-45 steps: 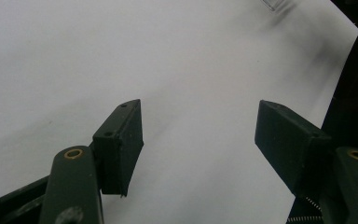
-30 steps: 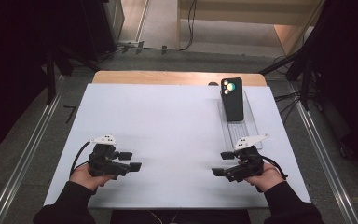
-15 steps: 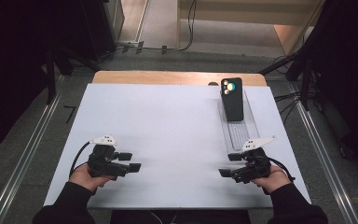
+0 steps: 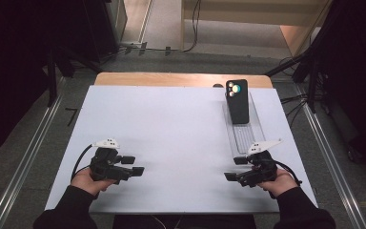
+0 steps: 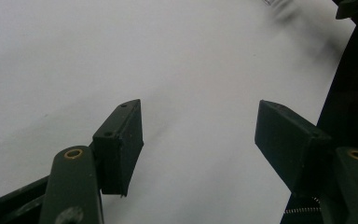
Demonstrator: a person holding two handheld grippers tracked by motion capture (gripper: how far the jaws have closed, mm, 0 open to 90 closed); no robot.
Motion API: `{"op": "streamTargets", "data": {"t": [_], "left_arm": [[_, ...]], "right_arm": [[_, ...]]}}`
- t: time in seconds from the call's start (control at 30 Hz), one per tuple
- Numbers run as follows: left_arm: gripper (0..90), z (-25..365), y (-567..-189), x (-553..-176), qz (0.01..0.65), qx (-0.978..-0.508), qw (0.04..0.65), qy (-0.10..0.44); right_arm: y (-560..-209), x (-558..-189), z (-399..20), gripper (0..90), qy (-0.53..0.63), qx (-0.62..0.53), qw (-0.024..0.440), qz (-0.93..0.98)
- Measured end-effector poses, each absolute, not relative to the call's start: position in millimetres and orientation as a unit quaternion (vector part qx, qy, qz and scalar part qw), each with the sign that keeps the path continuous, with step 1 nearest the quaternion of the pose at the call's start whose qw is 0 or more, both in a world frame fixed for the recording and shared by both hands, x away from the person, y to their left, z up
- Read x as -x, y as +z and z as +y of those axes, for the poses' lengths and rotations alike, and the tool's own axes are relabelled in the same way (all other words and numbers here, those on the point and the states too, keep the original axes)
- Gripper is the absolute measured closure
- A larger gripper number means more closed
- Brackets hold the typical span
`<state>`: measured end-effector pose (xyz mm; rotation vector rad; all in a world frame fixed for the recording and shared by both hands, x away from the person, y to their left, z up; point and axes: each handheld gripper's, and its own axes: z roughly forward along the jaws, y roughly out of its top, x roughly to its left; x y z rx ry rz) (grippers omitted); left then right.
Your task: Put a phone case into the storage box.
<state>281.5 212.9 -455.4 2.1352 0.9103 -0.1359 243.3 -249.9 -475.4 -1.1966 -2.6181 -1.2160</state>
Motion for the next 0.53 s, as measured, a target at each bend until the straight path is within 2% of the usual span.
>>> {"op": "streamTargets", "data": {"t": [0.53], "left_arm": [[32.8,213.1,-455.1,-281.9,0.359,-0.843,0.397,-0.054]], "right_arm": [[-475.6,-243.7,-251.1,19.8,-0.387,0.386,0.008,-0.838]]}}
